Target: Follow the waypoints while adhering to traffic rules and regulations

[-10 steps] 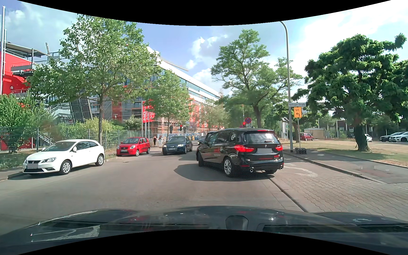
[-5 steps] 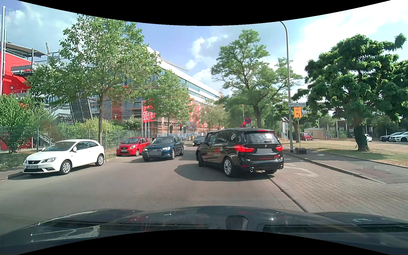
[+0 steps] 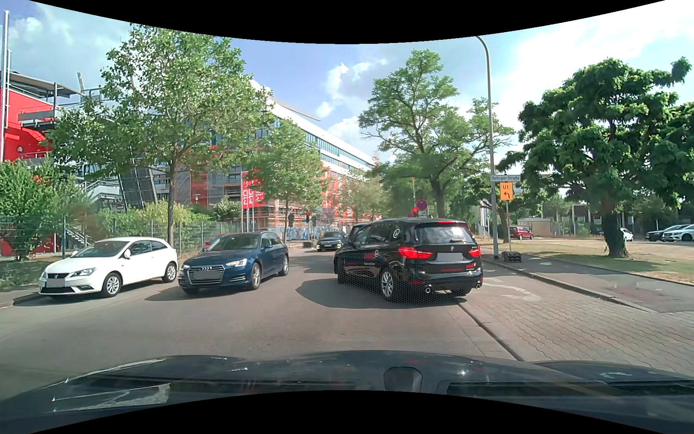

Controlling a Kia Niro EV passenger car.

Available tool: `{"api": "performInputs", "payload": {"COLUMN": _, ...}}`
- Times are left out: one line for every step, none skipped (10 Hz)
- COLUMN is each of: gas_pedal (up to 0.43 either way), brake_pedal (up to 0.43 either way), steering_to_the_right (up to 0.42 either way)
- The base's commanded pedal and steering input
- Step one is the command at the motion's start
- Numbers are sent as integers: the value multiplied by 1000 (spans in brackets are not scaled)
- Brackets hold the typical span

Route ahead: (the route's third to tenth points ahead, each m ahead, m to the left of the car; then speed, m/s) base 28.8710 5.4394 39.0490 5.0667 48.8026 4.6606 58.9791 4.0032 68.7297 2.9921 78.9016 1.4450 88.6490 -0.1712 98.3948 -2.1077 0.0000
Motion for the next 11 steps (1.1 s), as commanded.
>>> {"api": "performInputs", "payload": {"gas_pedal": 0, "brake_pedal": 323, "steering_to_the_right": 0}}
{"api": "performInputs", "payload": {"gas_pedal": 0, "brake_pedal": 323, "steering_to_the_right": 0}}
{"api": "performInputs", "payload": {"gas_pedal": 0, "brake_pedal": 317, "steering_to_the_right": 0}}
{"api": "performInputs", "payload": {"gas_pedal": 0, "brake_pedal": 323, "steering_to_the_right": 0}}
{"api": "performInputs", "payload": {"gas_pedal": 0, "brake_pedal": 317, "steering_to_the_right": 0}}
{"api": "performInputs", "payload": {"gas_pedal": 0, "brake_pedal": 323, "steering_to_the_right": 0}}
{"api": "performInputs", "payload": {"gas_pedal": 0, "brake_pedal": 323, "steering_to_the_right": 0}}
{"api": "performInputs", "payload": {"gas_pedal": 0, "brake_pedal": 317, "steering_to_the_right": 0}}
{"api": "performInputs", "payload": {"gas_pedal": 0, "brake_pedal": 323, "steering_to_the_right": -1}}
{"api": "performInputs", "payload": {"gas_pedal": 0, "brake_pedal": 323, "steering_to_the_right": 0}}
{"api": "performInputs", "payload": {"gas_pedal": 0, "brake_pedal": 323, "steering_to_the_right": 0}}
